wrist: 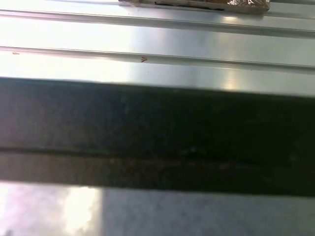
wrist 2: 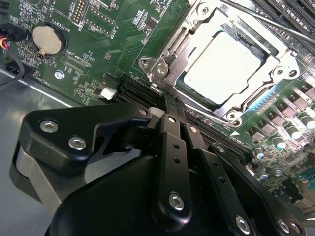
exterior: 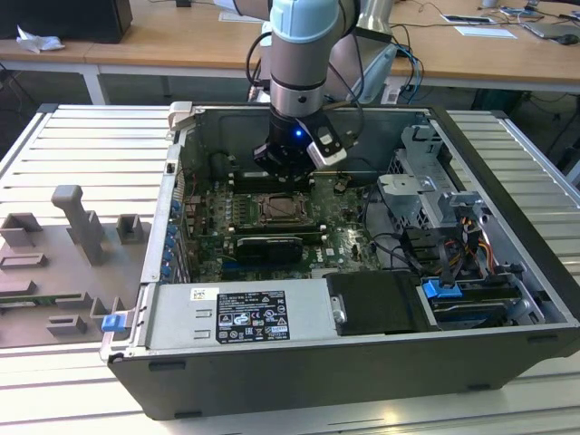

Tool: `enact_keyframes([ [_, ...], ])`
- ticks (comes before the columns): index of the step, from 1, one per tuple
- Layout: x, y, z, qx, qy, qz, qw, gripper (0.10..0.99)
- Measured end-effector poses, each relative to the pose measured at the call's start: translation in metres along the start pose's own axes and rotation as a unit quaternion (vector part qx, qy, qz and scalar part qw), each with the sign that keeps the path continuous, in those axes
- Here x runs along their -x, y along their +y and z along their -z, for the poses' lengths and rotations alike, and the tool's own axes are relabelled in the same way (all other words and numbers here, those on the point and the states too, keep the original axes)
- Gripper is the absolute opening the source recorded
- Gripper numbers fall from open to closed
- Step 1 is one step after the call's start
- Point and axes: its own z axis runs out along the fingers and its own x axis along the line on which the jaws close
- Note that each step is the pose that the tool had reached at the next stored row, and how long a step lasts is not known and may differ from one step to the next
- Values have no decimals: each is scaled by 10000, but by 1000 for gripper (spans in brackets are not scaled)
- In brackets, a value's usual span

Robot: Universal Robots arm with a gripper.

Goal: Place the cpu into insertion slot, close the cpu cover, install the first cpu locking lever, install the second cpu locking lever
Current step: 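Install the first cpu locking lever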

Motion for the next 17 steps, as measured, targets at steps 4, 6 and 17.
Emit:
enact_keyframes([
  [4, 1, 0, 2, -10, 0, -1, 10000, 106],
  [6, 0, 0, 0, -25, 1, -2, 10000, 106],
  [17, 0, -2, -18, -93, 5, -4, 10000, 106],
])
